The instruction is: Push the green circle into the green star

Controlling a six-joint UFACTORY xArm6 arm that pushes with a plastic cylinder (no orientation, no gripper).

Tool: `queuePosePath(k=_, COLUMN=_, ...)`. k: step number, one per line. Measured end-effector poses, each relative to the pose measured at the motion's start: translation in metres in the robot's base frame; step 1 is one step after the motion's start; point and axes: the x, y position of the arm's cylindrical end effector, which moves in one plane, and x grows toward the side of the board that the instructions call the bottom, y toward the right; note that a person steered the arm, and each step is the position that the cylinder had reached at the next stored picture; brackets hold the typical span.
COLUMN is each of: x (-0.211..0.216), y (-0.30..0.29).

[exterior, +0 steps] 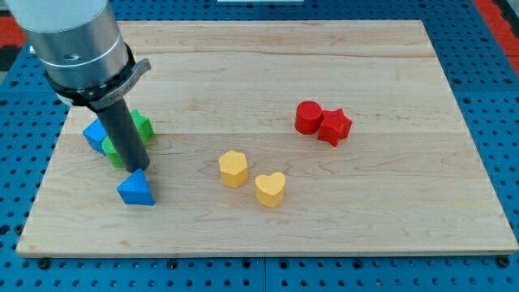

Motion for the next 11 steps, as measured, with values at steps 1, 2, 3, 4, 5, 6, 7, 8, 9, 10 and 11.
queuePosePath(k=1, x=0.020, y=-0.007)
queuePosePath(k=2, x=0.000, y=-0.013)
queuePosePath(k=3, x=-0.003, y=-0.017)
queuePosePath(k=4, x=-0.001, y=-0.050)
queuePosePath(k=5, x=-0.005, y=-0.061)
queuePosePath(k=6, x=-0.019, y=-0.045)
queuePosePath(k=7, x=-0.024, y=-0.012)
queuePosePath(k=8, x=-0.015, y=-0.072)
queuePosePath(k=9, x=-0.017, y=-0.072)
queuePosePath(k=10, x=-0.024, y=-0.033)
queuePosePath(k=11, x=-0.047, y=-0.028)
